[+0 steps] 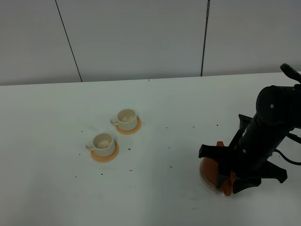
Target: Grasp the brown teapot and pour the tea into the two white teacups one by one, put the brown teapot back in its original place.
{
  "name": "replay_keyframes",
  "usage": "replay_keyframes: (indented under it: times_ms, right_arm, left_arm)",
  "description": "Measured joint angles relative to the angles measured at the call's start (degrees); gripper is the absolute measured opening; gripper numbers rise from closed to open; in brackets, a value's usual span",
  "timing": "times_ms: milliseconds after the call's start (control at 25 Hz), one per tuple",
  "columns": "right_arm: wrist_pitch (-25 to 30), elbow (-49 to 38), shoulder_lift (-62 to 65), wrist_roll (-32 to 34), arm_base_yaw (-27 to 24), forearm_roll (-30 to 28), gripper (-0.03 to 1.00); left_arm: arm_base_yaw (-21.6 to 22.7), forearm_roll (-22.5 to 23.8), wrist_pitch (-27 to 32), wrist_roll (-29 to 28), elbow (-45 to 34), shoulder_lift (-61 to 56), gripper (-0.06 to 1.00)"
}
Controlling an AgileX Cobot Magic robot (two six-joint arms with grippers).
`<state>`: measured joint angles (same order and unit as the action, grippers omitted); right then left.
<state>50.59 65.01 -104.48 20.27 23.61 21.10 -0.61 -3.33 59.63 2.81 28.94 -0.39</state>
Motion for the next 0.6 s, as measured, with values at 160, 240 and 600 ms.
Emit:
replay_keyframes:
  times_ms: [160,240,600]
  right_arm:
    - [1.2,0.0,0.0,-3.0,-0.9,1.5,0.34]
    - [2.6,0.0,0.0,-4.6,-2.1,3.2,0.34]
    - [6.6,1.6,0.0,-9.2,-5.5,7.7,0.35]
  left_arm:
    - [0.0,0.0,0.0,0.0,0.0,0.0,0.24]
    - [0.0,0.0,0.0,0.0,0.0,0.0,0.24]
    - [0.0,0.0,0.0,0.0,0.0,0.0,0.24]
